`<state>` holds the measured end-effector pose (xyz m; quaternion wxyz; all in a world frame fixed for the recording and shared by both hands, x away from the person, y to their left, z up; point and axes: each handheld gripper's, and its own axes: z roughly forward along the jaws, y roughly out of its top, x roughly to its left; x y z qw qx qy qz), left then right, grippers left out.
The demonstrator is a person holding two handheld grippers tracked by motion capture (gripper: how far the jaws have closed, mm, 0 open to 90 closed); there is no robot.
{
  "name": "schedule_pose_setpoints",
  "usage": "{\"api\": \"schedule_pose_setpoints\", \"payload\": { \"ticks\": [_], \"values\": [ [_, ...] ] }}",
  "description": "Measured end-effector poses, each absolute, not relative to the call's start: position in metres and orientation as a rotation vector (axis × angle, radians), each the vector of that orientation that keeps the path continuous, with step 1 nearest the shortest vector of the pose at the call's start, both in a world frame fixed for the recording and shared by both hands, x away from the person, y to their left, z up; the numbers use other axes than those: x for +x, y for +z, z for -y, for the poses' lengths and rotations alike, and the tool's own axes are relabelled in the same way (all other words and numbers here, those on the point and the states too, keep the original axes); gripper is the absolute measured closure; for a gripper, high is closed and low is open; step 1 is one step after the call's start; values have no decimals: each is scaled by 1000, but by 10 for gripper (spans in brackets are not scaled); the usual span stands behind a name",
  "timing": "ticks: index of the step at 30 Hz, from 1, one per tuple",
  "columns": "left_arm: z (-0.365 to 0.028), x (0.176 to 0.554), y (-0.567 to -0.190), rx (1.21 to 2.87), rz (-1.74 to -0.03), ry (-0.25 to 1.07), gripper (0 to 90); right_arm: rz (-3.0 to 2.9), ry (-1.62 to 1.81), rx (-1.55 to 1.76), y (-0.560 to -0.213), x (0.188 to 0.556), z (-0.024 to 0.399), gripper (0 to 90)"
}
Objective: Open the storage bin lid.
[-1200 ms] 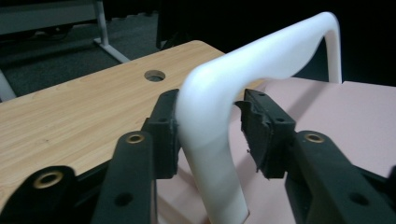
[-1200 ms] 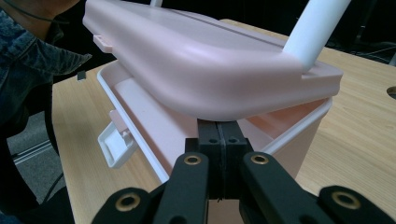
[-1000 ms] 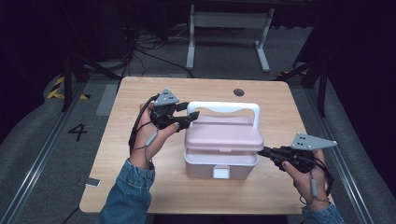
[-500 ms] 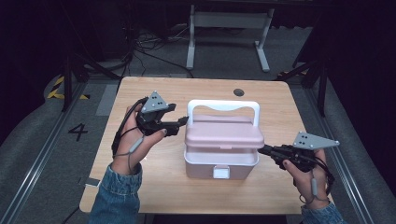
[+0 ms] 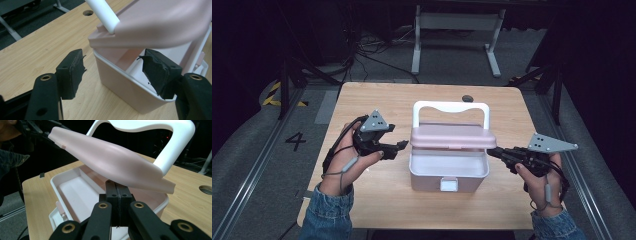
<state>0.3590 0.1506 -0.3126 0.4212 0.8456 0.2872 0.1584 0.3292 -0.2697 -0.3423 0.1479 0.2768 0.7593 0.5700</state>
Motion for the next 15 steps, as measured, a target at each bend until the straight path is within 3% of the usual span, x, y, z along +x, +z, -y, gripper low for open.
{"api": "schedule_pose_setpoints", "payload": {
  "ticks": [9,15],
  "values": [
    [-139,356,-321,2121,-653,432,390,-2162,1665,814,-337,334,269,900],
    [-127,355,-319,2080,-649,452,350,-2149,1689,842,-335,333,268,900]
  ]
}}
